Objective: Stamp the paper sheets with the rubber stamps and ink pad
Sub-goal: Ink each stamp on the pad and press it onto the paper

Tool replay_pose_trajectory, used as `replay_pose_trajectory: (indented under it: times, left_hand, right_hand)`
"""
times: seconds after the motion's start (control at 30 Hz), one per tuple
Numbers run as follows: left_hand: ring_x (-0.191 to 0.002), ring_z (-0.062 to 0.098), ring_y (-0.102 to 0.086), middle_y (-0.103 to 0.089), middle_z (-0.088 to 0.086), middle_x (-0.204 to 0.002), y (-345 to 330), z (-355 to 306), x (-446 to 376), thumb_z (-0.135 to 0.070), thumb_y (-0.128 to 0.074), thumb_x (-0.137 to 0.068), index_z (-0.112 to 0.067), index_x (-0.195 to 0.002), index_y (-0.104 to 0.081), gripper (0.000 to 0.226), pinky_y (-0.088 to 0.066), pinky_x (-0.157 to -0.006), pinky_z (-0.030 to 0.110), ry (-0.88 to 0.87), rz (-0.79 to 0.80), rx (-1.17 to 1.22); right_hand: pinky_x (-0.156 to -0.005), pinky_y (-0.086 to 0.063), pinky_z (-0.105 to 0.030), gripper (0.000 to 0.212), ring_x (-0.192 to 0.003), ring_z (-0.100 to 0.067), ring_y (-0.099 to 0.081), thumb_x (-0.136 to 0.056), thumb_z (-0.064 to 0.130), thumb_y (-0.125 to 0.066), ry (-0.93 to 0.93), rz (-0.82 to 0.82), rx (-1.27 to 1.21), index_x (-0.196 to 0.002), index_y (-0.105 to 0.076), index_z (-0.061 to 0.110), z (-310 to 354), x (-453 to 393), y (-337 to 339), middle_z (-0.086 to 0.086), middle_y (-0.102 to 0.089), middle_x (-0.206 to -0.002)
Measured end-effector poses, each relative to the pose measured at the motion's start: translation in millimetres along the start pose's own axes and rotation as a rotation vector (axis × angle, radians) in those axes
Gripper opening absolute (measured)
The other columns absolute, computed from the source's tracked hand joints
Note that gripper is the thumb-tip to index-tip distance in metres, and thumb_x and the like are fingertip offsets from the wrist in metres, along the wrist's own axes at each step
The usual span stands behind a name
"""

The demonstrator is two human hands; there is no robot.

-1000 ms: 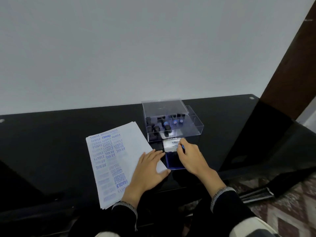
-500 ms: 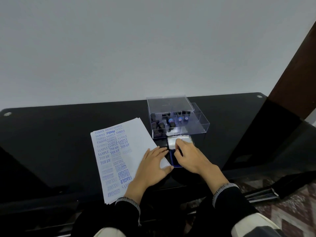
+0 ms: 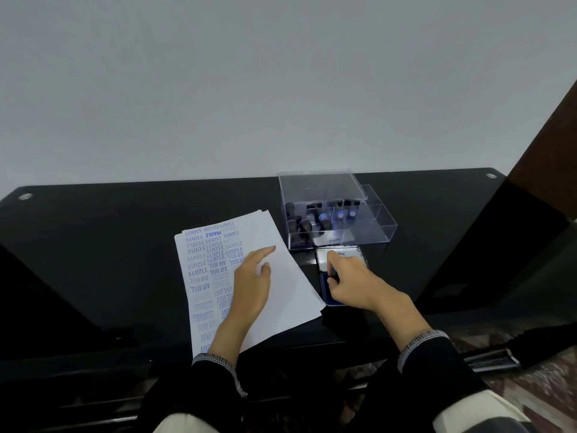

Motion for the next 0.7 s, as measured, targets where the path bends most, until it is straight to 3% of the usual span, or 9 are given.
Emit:
replay_pose_trajectory:
  times: [0.07,0.17,0.37,0.43,0.57,0.7]
  left_hand:
    - [-0.118,-0.002,-0.04,-0.05,-0.014,-0.128,13,4,-2,-0.001,-0.043,-0.098,-0.021,-0.127,-0.059,0.038,-0.022,-0.094,-0.003,0.02,-0.062,-0.001]
    - [-0.123,0.004,-0.041,-0.05,-0.008,-0.134,36,16,-2,-0.004,-0.043,-0.099,-0.019,-0.127,-0.059,0.035,-0.029,-0.103,0.019,0.084,-0.152,0.025]
    - [-0.128,0.007,-0.041,-0.051,-0.002,-0.138,79,33,-3,-0.001,-0.044,-0.097,-0.017,-0.127,-0.059,0.037,-0.03,-0.11,0.026,0.063,-0.222,-0.054]
    - [-0.139,0.012,-0.033,-0.047,-0.001,-0.143,89,44,-4,-0.003,-0.044,-0.098,-0.019,-0.13,-0.057,0.038,-0.024,-0.116,0.033,0.077,-0.226,-0.138]
    - [-0.144,0.016,-0.024,-0.046,0.0,-0.145,104,55,-2,-0.005,-0.044,-0.097,-0.016,-0.131,-0.057,0.038,-0.001,-0.116,0.03,0.075,-0.269,-0.316]
    - [-0.146,0.017,-0.018,-0.046,0.002,-0.146,113,60,2,-0.005,-0.045,-0.096,-0.013,-0.132,-0.056,0.038,0.001,-0.119,0.038,0.074,-0.276,-0.441]
  right_hand:
    - [-0.059,-0.04,-0.037,0.008,-0.072,-0.026,-0.048,-0.084,0.006,-0.047,-0.021,0.022,0.005,-0.091,-0.044,0.005,1,-3,-1,-0.015,-0.054,-0.087]
    - [-0.059,-0.036,-0.035,0.009,-0.071,-0.023,-0.043,-0.08,0.003,-0.047,-0.037,0.065,0.008,-0.085,-0.042,0.008,5,-7,-3,-0.015,-0.052,-0.088]
    - [-0.06,-0.037,-0.036,0.016,-0.069,-0.023,-0.043,-0.08,0.0,-0.05,-0.044,0.073,0.016,-0.084,-0.039,0.011,6,-8,-6,-0.013,-0.05,-0.086]
    - [-0.057,-0.034,-0.036,0.022,-0.064,-0.021,-0.039,-0.078,-0.005,-0.049,-0.04,0.048,-0.006,-0.081,-0.036,0.013,6,-5,-8,-0.011,-0.046,-0.08]
    - [-0.055,-0.029,-0.034,0.033,-0.059,-0.018,-0.033,-0.074,-0.01,-0.047,-0.032,0.021,-0.005,-0.074,-0.029,0.017,10,-2,-11,-0.006,-0.038,-0.072]
    - [-0.054,-0.031,-0.031,0.021,-0.06,-0.016,-0.035,-0.079,-0.005,-0.049,-0.043,0.025,0.059,-0.083,-0.035,0.011,11,-5,-8,-0.006,-0.043,-0.075]
Point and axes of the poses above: each hand's wrist, its own x-axis away from the middle knuckle, its own y-axis out of the back of the hand, z = x × y, the point moved 8 cm from there along -x, towards the middle knuckle
